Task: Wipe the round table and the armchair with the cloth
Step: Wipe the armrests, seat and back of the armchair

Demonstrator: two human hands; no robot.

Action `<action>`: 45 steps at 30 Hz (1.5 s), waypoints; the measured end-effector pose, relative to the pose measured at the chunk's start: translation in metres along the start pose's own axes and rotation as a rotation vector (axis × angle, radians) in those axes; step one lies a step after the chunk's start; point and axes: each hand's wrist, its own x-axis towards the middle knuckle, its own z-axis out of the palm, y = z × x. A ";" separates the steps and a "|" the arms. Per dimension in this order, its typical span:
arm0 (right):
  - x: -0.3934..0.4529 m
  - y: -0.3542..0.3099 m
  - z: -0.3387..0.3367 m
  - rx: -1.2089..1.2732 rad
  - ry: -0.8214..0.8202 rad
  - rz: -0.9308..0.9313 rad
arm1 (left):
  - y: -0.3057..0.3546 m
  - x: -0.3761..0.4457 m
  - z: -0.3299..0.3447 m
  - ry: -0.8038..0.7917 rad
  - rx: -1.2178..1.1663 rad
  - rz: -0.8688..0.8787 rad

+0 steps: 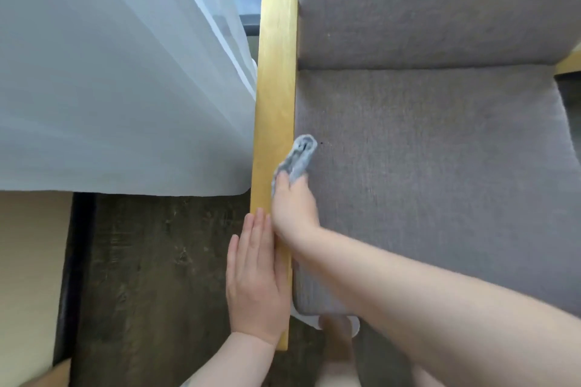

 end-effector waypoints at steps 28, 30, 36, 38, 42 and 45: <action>0.128 -0.060 -0.111 -0.711 -0.076 -1.052 | 0.042 0.179 0.011 -0.052 0.139 -0.103; 0.143 -0.068 -0.149 -0.764 0.063 -1.129 | 0.043 0.179 0.011 -0.077 0.118 -0.115; 0.208 -0.128 -0.184 -0.959 0.340 -1.658 | 0.044 0.179 0.012 -0.089 0.109 -0.132; 0.237 -0.118 -0.162 -1.218 0.265 -1.760 | 0.043 0.178 0.012 -0.078 0.103 -0.142; 0.261 -0.088 -0.165 -1.585 0.115 -1.734 | 0.043 0.177 0.013 -0.069 0.101 -0.136; 0.244 -0.076 -0.188 -1.655 -0.026 -1.622 | 0.044 0.178 0.013 -0.078 0.141 -0.135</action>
